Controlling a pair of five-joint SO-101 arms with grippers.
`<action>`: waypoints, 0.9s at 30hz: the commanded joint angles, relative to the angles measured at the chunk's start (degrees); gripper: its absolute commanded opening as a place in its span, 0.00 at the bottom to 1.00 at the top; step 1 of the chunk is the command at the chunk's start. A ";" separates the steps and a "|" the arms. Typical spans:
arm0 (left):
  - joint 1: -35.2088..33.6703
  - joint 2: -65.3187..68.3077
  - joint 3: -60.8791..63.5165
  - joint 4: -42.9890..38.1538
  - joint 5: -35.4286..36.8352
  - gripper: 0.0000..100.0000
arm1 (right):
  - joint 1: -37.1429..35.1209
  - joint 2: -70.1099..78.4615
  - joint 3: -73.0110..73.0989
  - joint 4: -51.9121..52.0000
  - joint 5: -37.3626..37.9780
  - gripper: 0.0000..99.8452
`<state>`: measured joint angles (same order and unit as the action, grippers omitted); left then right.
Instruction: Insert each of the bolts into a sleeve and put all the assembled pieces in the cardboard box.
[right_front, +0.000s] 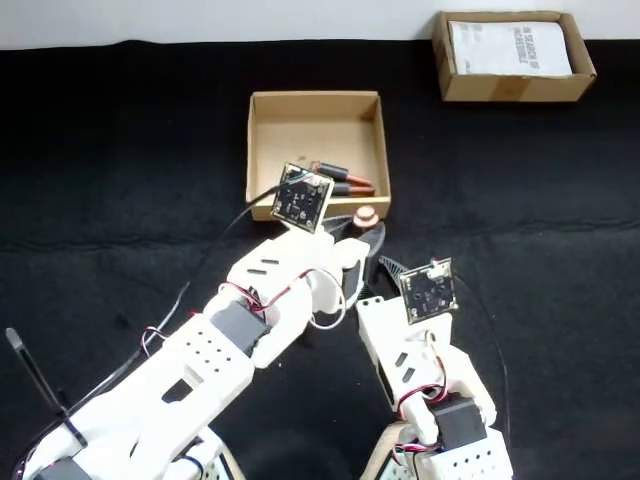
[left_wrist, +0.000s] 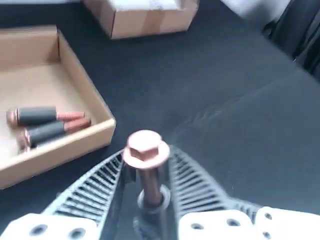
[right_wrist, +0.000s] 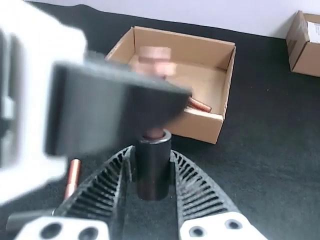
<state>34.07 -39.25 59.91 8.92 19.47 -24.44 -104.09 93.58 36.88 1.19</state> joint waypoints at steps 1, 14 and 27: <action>0.48 -1.71 -4.35 8.53 -0.18 0.21 | -0.13 -1.10 -1.63 -1.10 0.88 0.01; 3.91 -7.69 -24.40 49.58 -0.53 0.21 | 1.80 0.48 -5.67 -1.27 0.88 0.01; -5.93 -35.74 -18.24 53.63 -4.04 0.01 | 0.22 37.23 -34.42 -7.96 8.00 0.01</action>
<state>32.31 -69.67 38.29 62.73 18.15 -23.56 -75.60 68.97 31.87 5.23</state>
